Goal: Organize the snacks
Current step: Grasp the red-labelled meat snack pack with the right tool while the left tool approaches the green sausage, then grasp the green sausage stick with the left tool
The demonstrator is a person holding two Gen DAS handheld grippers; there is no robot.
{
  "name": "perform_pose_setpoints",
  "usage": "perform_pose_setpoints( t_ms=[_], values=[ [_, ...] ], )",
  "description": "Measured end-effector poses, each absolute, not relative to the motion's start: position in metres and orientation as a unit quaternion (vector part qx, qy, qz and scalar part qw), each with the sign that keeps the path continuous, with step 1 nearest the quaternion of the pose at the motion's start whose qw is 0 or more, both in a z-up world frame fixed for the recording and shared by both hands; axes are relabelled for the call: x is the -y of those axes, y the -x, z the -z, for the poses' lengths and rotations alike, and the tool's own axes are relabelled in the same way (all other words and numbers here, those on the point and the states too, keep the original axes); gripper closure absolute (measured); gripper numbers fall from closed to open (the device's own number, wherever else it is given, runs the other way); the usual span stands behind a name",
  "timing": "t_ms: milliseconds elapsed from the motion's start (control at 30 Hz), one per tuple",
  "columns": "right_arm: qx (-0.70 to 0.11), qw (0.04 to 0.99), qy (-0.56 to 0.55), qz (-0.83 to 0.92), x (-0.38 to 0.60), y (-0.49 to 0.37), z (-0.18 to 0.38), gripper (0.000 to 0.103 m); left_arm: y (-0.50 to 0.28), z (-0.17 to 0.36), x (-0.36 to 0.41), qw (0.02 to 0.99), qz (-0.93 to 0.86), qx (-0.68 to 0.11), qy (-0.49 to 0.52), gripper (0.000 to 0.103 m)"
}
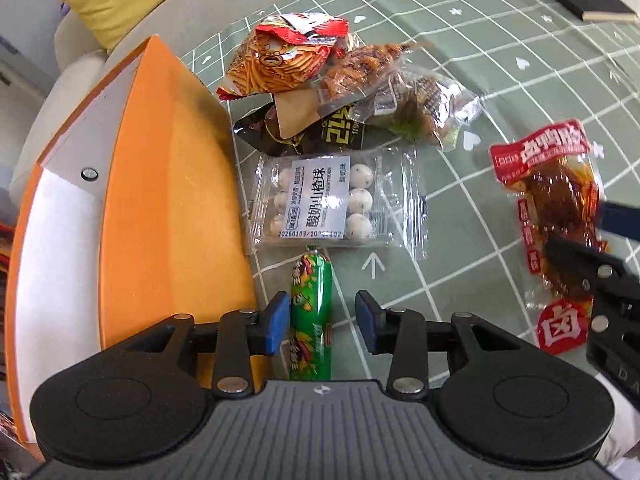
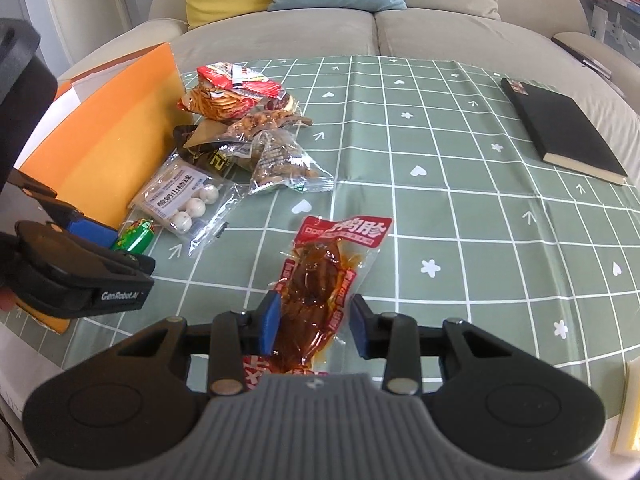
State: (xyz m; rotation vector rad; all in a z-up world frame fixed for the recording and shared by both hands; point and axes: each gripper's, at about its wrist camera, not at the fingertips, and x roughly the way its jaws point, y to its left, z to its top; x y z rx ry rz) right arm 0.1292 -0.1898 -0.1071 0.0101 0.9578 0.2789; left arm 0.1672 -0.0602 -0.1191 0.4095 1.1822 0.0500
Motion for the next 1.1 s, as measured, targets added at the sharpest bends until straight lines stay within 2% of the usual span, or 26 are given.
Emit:
perform_pose_setpoints(
  t_ms=[67, 167, 400, 600, 767, 833, 1000, 1100],
  values=[
    [-0.459, 0.878, -0.005, -0.133, 0.190, -0.128, 0.107, 0.068, -0.170, 0.119, 0.053, 0.814, -0.025, -0.556, -0.167, 0.076],
    [-0.460, 0.878, -0.007, -0.133, 0.190, -0.128, 0.108, 0.068, -0.171, 0.117, 0.039, 0.823, -0.014, -0.553, -0.126, 0.078],
    [-0.464, 0.876, -0.006, -0.134, 0.189, -0.128, 0.108, 0.068, -0.161, 0.115, 0.024, 0.831, 0.064, -0.553, -0.016, 0.078],
    [-0.490, 0.859, -0.026, -0.148, 0.196, -0.128, 0.108, 0.068, -0.151, 0.117, 0.032, 0.825, 0.114, -0.552, 0.034, 0.078],
    [-0.493, 0.857, -0.033, -0.147, 0.198, -0.127, 0.109, 0.066, -0.149, 0.121, 0.029, 0.828, 0.114, -0.548, 0.038, 0.072],
    [-0.490, 0.859, -0.029, -0.148, 0.196, -0.126, 0.110, 0.062, -0.144, 0.119, 0.033, 0.829, 0.113, -0.546, 0.030, 0.068],
    [-0.474, 0.869, -0.005, -0.142, 0.191, -0.122, 0.112, 0.051, -0.141, 0.119, 0.035, 0.835, 0.105, -0.540, 0.005, 0.066],
    [-0.469, 0.872, 0.001, -0.139, 0.190, -0.121, 0.113, 0.048, -0.140, 0.119, 0.033, 0.838, 0.102, -0.536, -0.004, 0.066]
  ],
)
